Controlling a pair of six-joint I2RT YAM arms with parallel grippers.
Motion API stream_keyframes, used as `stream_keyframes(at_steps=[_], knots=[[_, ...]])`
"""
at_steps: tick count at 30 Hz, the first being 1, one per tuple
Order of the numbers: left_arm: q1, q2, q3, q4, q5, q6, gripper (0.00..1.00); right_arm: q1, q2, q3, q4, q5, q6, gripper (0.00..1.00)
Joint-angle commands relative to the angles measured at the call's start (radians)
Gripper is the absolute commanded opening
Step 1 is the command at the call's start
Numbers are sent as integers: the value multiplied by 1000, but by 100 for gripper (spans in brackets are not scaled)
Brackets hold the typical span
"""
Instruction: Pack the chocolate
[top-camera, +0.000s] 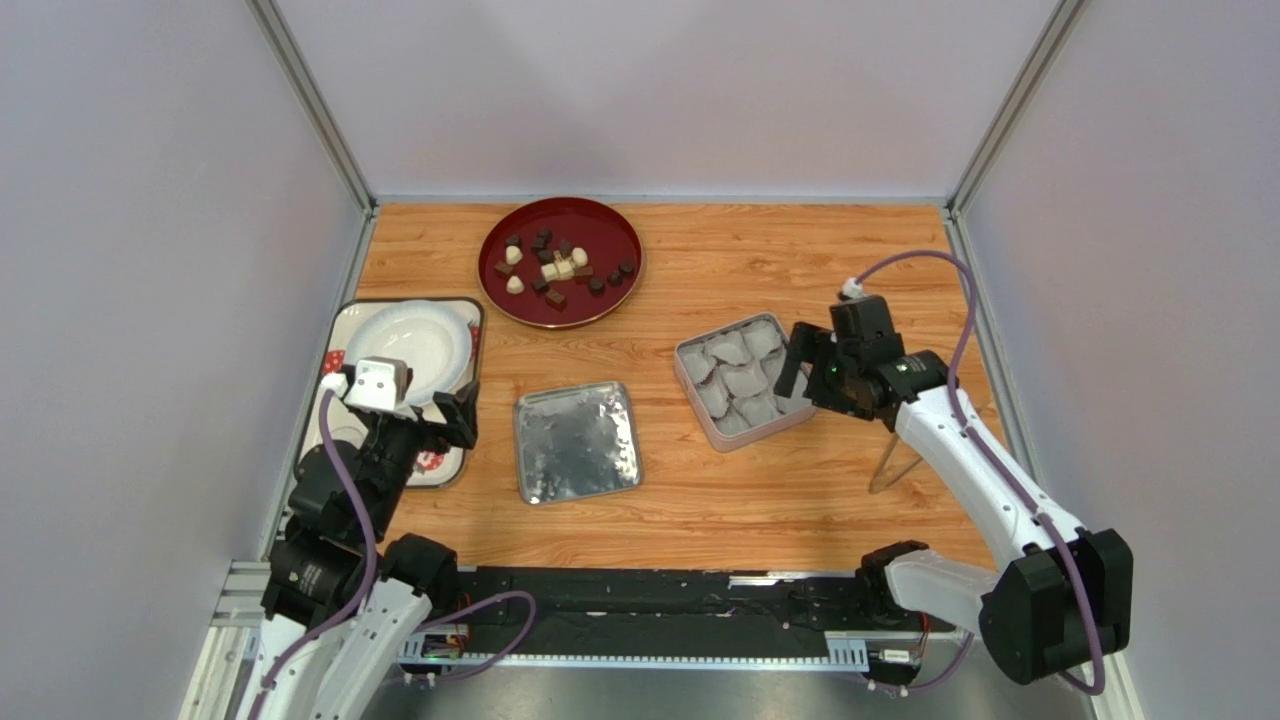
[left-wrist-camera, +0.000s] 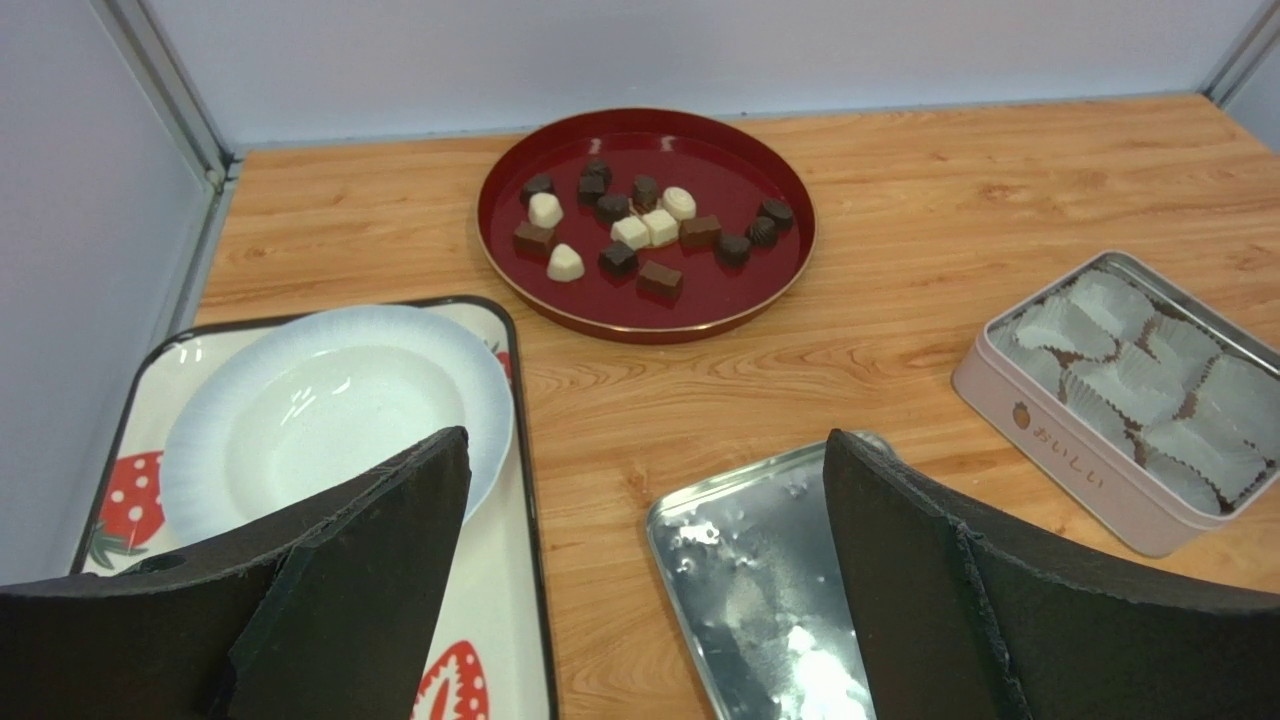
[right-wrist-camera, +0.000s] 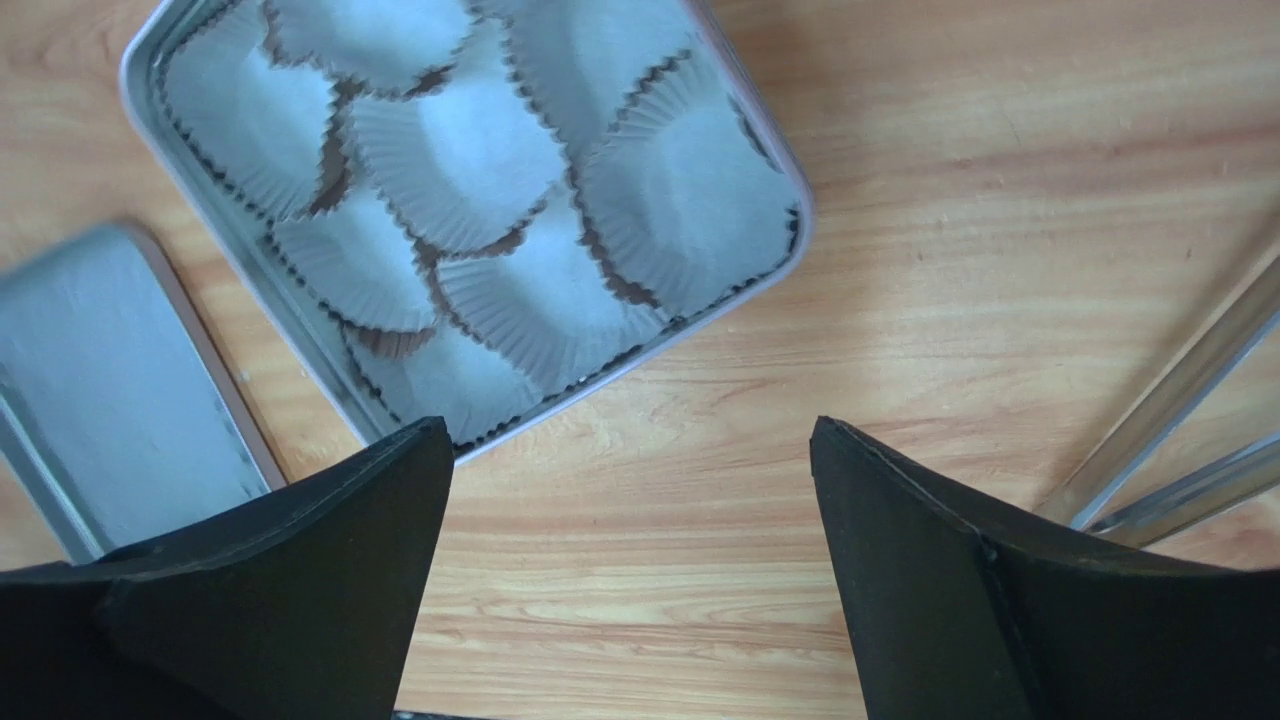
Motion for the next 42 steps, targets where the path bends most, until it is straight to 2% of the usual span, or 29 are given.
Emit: stream_keyframes(at_steps=[1,7,12,18,21,27,30,34,35,37,42], knots=[[-2,82,70,65,37,-20,96,-147,-54,-102,99,-104,209,94],[-2,219,132,171,35,30,96,-236,-53,-227,277,-198,326,94],[-2,277,125,234,19,70,96,-256,35,-208,362,-212,337,94],[-2,256,91,245,3,73,96,-258,166,-156,449,-194,332,89],[-8,245,86,240,0,78,96,-258,228,-104,451,-187,277,89],[-40,210,73,237,-14,98,96,-259,295,74,338,-224,156,88],[-61,190,65,236,-35,112,96,-276,276,122,223,-152,113,88],[-94,167,56,236,-61,113,96,-321,190,145,80,82,108,89],[-109,160,53,236,-64,134,96,-359,176,148,56,117,117,90],[-124,151,51,237,-70,138,96,-414,154,152,-9,188,139,100],[-161,130,42,237,-80,145,96,-546,134,161,-69,222,148,100]])
